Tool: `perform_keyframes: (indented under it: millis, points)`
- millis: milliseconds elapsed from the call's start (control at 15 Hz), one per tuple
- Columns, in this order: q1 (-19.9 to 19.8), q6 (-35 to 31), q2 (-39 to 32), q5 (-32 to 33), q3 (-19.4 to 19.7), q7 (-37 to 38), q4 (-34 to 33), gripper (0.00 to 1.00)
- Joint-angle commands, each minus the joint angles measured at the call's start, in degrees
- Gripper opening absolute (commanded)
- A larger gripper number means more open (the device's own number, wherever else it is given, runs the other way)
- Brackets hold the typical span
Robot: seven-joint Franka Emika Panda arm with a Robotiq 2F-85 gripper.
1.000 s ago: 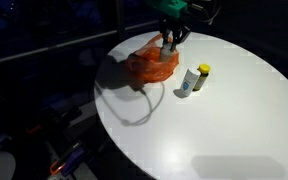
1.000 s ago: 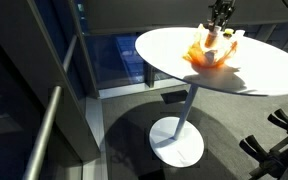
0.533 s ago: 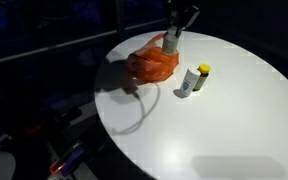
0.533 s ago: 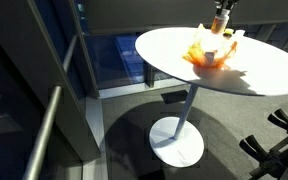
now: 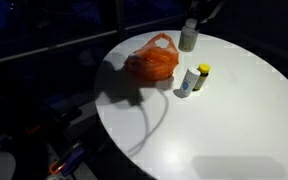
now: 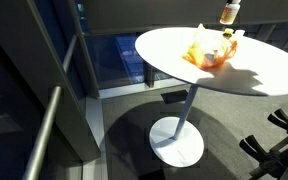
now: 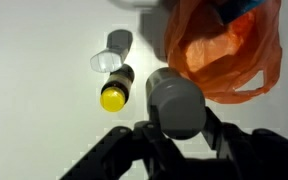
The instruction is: Place the white pill bottle on the table
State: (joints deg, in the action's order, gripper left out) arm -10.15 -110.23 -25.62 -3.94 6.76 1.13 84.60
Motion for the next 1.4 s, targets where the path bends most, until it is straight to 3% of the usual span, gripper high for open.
perform_keyframes:
  millis: [0,1333]
  points:
    - [-0.94,1.51,-1.55,-0.67,0.46,1.56,-2.96,0.19]
    - [-1.96,-0.09,-9.76,-1.11,-0.28,1.53,-5.33,0.19]
